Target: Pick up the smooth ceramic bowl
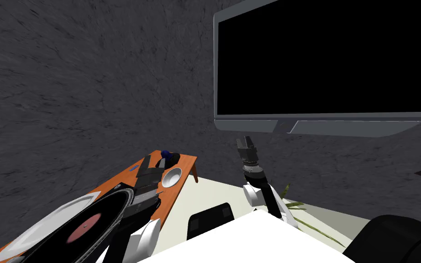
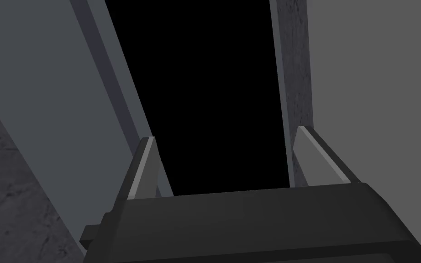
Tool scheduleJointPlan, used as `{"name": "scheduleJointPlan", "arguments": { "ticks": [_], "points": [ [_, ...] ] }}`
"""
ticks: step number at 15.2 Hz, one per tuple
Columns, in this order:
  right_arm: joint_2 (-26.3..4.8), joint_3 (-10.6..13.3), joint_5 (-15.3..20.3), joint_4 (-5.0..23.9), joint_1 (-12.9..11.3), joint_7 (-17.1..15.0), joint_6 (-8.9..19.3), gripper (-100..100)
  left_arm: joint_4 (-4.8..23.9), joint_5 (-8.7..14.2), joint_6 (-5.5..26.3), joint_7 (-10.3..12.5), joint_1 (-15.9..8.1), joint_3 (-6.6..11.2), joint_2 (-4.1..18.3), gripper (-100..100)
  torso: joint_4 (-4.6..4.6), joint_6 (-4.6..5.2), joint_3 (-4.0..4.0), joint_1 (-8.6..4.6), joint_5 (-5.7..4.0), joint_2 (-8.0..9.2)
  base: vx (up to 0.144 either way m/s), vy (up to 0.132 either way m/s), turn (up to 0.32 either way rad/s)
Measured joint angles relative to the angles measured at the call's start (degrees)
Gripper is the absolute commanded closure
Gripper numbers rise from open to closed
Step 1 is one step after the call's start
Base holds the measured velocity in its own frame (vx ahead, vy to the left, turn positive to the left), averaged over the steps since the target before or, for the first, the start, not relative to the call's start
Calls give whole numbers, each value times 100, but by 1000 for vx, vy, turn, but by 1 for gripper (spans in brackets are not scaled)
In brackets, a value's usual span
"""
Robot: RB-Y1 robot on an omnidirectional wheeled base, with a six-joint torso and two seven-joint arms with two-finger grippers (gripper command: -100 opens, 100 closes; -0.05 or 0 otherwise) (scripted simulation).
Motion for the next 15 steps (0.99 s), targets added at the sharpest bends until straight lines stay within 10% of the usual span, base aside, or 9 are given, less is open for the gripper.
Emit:
{"name": "scheduleJointPlan", "arguments": {
  "ticks": [15],
  "points": [
    [0,0,0,0,0,0,0,0,422,574,1327,-60,118,373,911,-100,-1,2,-3,9,2,-5,7,15,-99]
  ]
}}
